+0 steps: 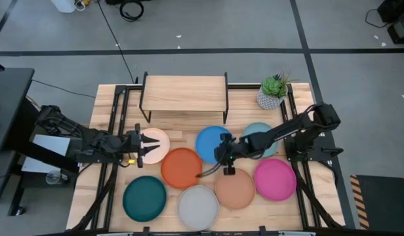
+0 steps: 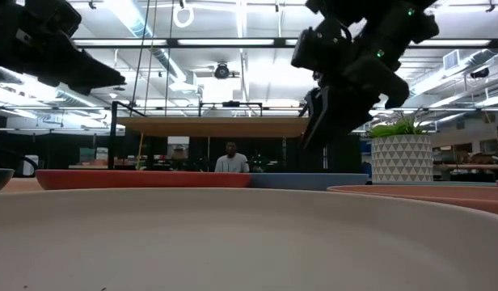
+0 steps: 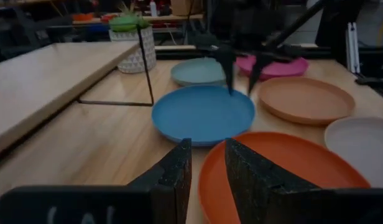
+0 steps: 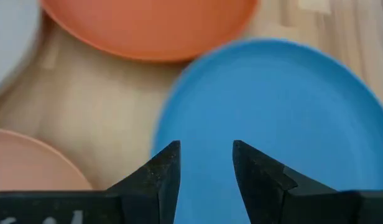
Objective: Place and stack plates onto a shelf
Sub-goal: Put the blue plate on the shelf
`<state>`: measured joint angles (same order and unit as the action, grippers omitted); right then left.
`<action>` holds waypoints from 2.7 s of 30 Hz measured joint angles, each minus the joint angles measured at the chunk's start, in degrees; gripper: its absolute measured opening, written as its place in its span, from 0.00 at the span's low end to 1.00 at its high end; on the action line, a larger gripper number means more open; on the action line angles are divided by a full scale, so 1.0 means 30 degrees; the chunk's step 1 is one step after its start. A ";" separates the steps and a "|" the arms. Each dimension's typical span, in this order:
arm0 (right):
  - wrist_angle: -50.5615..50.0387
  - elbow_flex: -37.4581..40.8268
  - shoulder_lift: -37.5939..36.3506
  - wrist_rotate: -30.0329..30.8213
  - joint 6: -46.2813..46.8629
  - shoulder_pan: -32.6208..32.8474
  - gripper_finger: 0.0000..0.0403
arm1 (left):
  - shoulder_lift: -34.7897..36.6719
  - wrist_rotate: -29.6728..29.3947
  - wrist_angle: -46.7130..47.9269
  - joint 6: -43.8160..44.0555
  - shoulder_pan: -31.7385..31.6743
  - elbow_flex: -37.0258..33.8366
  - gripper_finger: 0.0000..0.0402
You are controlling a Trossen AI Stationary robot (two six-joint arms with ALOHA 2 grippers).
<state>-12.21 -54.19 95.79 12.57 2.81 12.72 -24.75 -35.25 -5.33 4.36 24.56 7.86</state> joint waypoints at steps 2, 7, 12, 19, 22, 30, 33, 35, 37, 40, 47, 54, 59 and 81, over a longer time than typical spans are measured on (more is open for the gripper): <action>0.0011 -0.0436 0.0369 0.0419 0.0183 0.0497 0.40 | 0.0000 -0.0071 -0.0540 -0.0531 0.0000 0.0000 0.26; -0.0242 -0.0932 0.1267 0.1278 0.0852 0.1205 0.48 | 0.0000 -0.0064 -0.1149 -0.1183 0.0000 0.0022 0.26; -0.0806 -0.1108 0.1514 0.0849 0.1094 0.1390 0.55 | 0.0000 -0.0068 -0.1147 -0.1196 0.0000 0.0022 0.25; -0.0830 -0.0987 0.1841 0.0907 0.1141 0.1455 0.49 | 0.0000 -0.0115 -0.1126 -0.1650 0.0000 0.0022 0.25; -0.1043 -0.0853 0.2314 0.0876 0.1338 0.1455 0.44 | 0.0000 -0.0175 -0.1110 -0.1735 0.0000 0.0022 0.25; -0.1562 -0.0861 0.3037 0.1352 0.1408 0.1485 0.26 | 0.0000 -0.0195 -0.1453 -0.2328 0.0000 0.0029 0.25; -0.1661 -0.0886 0.2935 0.1169 0.1492 0.1440 0.18 | 0.0000 -0.0195 -0.1455 -0.2190 0.0000 0.0029 0.25; -0.2036 -0.0973 0.2688 0.0875 0.1435 0.1348 0.12 | 0.0000 -0.0195 -0.1453 -0.2182 0.0000 0.0029 0.25; -0.2388 -0.1336 0.2497 0.0577 0.1169 0.1235 0.08 | 0.0000 -0.0195 -0.1474 -0.2203 0.0000 0.0029 0.25; -0.3537 -0.2276 0.2290 0.0183 0.0532 0.1186 0.04 | 0.0000 -0.0191 -0.1904 -0.2742 0.0000 0.0029 0.25; -0.9781 -0.6917 0.2279 0.0020 -0.0830 0.1911 0.07 | 0.0000 -0.0189 -0.2218 -0.4024 0.0007 0.0036 0.25; -1.3208 -1.0572 0.2265 0.2530 -0.2818 0.1897 0.06 | 0.0000 -0.0225 -0.2130 -0.4198 0.0007 0.0036 0.25; -1.3412 -1.2310 0.2265 0.4077 -0.5426 0.1178 0.07 | 0.0000 -0.0480 -0.1282 -0.3953 0.0007 0.0036 0.25; -1.1443 -1.2961 0.2396 0.1811 -1.0126 -0.7031 0.07 | 0.0000 -0.0807 0.0851 -0.0252 0.0022 0.0036 0.25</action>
<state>-46.54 -93.08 102.98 18.00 -27.57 -8.38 -24.75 -37.67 -2.78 3.61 24.62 7.97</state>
